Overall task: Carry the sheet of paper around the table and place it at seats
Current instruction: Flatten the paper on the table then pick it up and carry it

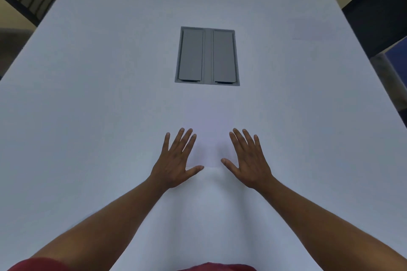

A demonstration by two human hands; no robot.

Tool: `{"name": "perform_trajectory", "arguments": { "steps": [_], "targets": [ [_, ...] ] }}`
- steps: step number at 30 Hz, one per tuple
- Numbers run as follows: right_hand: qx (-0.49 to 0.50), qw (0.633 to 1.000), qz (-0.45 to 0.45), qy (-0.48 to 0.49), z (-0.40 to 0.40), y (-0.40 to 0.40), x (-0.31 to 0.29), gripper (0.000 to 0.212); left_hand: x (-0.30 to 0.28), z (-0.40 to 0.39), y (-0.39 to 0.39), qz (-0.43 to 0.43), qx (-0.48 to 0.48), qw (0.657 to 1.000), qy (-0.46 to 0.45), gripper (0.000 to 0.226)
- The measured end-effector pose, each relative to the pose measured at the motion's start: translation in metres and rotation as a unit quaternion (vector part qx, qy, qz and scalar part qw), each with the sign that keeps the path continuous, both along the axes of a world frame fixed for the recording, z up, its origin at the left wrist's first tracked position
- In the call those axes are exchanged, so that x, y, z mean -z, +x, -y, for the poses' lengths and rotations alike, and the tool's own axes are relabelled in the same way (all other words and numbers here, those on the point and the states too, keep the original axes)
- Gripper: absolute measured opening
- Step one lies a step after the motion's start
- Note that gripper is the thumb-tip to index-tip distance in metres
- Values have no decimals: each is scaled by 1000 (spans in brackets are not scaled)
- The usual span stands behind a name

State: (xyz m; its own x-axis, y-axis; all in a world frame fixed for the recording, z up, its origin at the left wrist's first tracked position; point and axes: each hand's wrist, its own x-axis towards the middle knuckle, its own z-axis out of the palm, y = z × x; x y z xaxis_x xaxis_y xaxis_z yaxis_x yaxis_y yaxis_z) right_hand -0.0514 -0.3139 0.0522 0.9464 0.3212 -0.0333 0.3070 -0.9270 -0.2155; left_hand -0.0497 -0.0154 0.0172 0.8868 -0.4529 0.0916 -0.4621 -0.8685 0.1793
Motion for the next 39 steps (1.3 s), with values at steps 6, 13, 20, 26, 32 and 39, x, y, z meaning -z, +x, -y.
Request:
{"name": "perform_trajectory", "arguments": {
  "steps": [6,13,20,26,32,39],
  "targets": [
    [-18,999,-44,15,-6,55,27,84,26,-13,45,-45,38,998,4,104],
    [5,997,-72,27,-4,140,60,83,58,-24,92,-101,101,990,6,105],
    [23,993,-106,43,5,194,92,84,84,-33,102,-125,124,984,0,108],
    [51,992,-89,74,3,194,108,79,86,-31,103,-142,112,983,-26,110],
    [65,990,-81,97,-2,190,114,71,87,-31,102,-131,108,985,-39,111],
    [95,979,-91,153,-7,190,104,69,85,-30,102,-127,103,985,-49,111]
  ]
}}
